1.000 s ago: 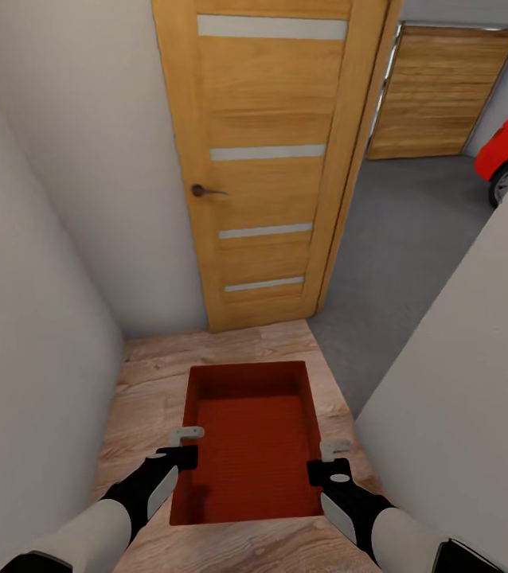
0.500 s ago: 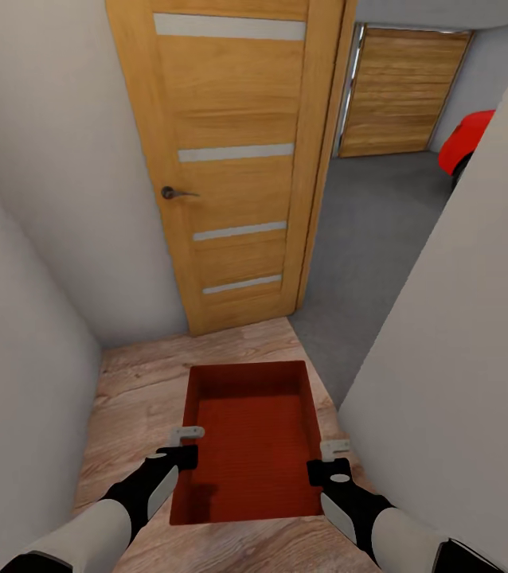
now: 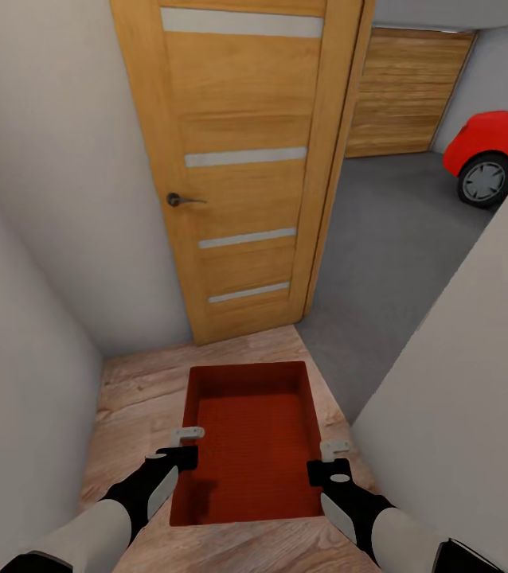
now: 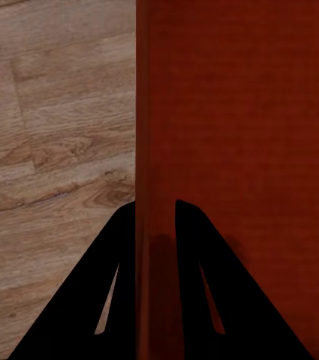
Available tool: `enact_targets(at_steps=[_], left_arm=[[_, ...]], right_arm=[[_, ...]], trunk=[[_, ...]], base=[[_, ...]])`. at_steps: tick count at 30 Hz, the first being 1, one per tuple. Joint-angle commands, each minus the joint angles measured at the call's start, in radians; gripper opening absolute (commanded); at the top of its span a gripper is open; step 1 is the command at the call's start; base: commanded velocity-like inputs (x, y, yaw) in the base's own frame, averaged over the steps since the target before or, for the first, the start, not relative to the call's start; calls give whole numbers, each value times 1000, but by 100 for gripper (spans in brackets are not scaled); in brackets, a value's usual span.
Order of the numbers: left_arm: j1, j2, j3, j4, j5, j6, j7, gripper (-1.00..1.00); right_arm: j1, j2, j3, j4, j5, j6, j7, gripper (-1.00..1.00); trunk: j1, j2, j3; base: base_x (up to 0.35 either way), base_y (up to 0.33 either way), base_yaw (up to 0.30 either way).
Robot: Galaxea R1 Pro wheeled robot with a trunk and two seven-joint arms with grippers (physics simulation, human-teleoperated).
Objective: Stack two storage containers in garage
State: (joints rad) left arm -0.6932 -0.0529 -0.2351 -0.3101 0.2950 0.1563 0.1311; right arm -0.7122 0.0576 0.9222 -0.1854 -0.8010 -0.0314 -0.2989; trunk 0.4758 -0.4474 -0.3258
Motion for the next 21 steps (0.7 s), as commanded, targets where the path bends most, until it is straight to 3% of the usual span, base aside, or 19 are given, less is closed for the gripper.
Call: enact_targets(at_steps=[1, 10, 21], left_arm=[[0, 11, -38, -6, -2, 3, 15, -100], [0, 11, -38, -6, -2, 2, 15, -100], [0, 10, -37, -7, -4, 2, 15, -100]], right_arm=[[-1, -1, 1, 3, -38, -2, -3, -100], [-1, -2, 0, 3, -38, -2, -6, -100], [-1, -1, 0, 3, -38, -2, -8, -100]], trunk=[[1, -2, -2], [1, -2, -2], [1, -2, -2]], base=[[293, 189, 0], [276, 140, -35], [29, 7, -264]])
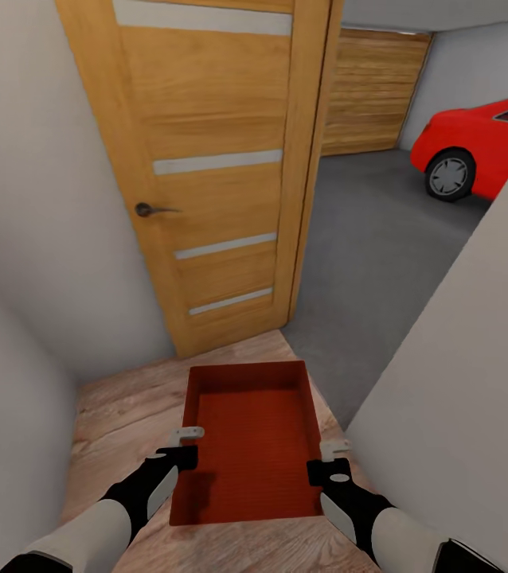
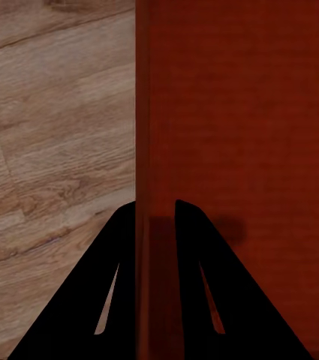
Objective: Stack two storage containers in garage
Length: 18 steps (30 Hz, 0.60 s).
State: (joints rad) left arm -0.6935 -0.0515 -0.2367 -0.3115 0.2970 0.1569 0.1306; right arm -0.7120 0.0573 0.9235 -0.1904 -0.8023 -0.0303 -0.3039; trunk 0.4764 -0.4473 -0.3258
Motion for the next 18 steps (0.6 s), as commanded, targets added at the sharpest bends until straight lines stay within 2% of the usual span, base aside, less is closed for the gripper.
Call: enact_targets(at_steps=[1, 18], left_arm=[[0, 9, -35, -6, -6, 1, 15, -100], [0, 9, -35, -8, -6, 1, 15, -100]], right_arm=[[-1, -1, -2, 8, -37, -3, -3, -100], [-1, -1, -1, 8, -37, -3, -2, -100]], trunk=[[0, -2, -2], [0, -2, -2]], base=[[1, 0, -285], [0, 0, -275]])
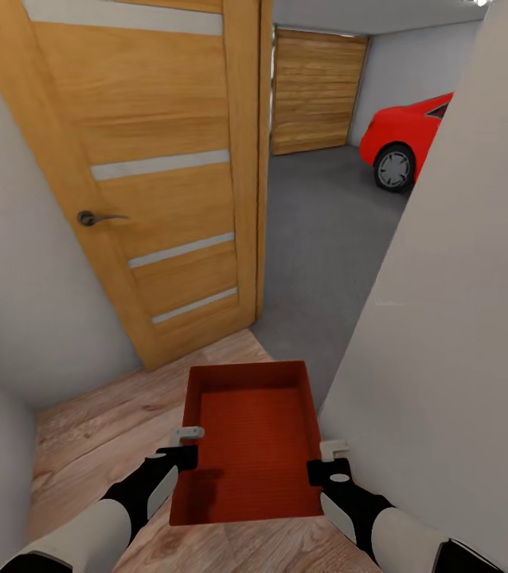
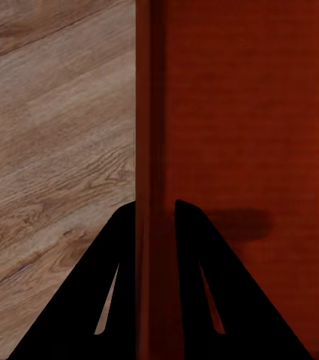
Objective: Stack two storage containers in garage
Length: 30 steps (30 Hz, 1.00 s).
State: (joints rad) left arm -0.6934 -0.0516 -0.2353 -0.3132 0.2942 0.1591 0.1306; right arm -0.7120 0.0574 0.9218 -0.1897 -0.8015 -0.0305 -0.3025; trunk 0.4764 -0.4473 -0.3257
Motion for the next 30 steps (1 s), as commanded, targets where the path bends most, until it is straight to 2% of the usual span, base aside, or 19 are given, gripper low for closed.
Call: enact_targets(at_steps=[1, 7, 25, 30], left_arm=[[0, 9, -36, -6, -3, -1, 15, -100], [0, 10, -37, -3, -1, 0, 15, -100], [0, 10, -38, -2, -2, -1, 15, -100], [0, 10, -38, -4, -3, -1, 13, -100]], right_arm=[[-1, -1, 0, 7, -38, -3, -3, -100], [-1, -1, 0, 7, -38, -3, -3, -100], [-1, -2, 0, 7, -39, -3, -1, -100], [-1, -2, 0, 7, -39, -3, -2, -100]], trunk=[[0, -2, -2], [0, -2, -2], [0, -2, -2], [0, -2, -2]], base=[[0, 0, -183], [106, 2, -60], [311, 69, -1], [200, 27, -28]])
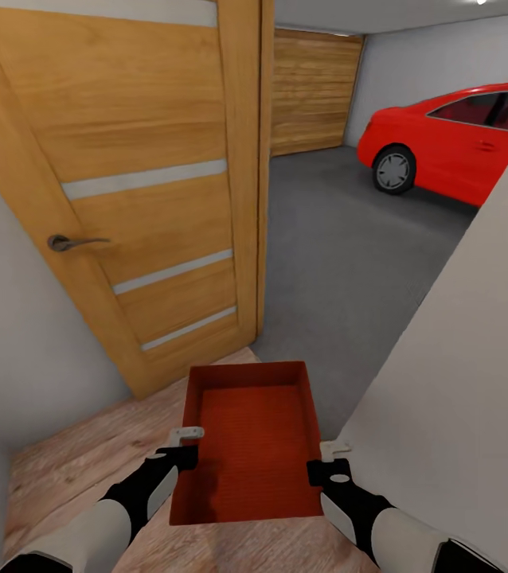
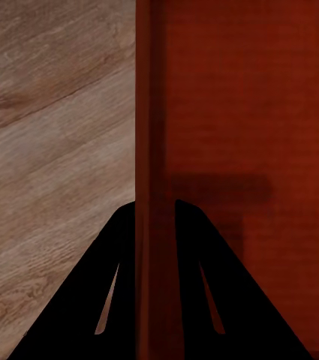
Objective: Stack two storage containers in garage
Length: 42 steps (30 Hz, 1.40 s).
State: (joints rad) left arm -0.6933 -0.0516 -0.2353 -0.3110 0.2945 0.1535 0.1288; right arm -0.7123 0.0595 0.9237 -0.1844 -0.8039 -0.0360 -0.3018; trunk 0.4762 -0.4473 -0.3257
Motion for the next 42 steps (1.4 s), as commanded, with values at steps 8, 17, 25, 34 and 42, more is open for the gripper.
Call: enact_targets(at_steps=[8, 17, 25, 34, 42], left_arm=[[0, 10, -38, -8, -3, 4, 15, -100], [0, 9, -38, -10, -3, 4, 15, -100], [0, 9, -38, -10, -3, 7, 13, -100], [0, 9, -38, -10, -3, 8, 12, -100], [0, 9, -38, -10, -3, 8, 12, -100]], right_arm=[[-1, -3, -2, 2, -36, 2, -4, -100], [-1, -3, -1, 2, -36, 3, -3, -100], [-1, -3, -1, 2, -37, 3, -3, -100], [-1, -3, -1, 2, -37, 3, -2, -100], [-1, -3, -1, 2, -37, 3, -1, -100]], trunk=[[1, -2, -2], [1, -2, -2], [1, -2, -2], [1, -2, -2], [1, -2, -2]], base=[[22, 2, -207], [1, 0, -234], [14, 49, -100], [116, 283, -2], [142, 292, 0]])
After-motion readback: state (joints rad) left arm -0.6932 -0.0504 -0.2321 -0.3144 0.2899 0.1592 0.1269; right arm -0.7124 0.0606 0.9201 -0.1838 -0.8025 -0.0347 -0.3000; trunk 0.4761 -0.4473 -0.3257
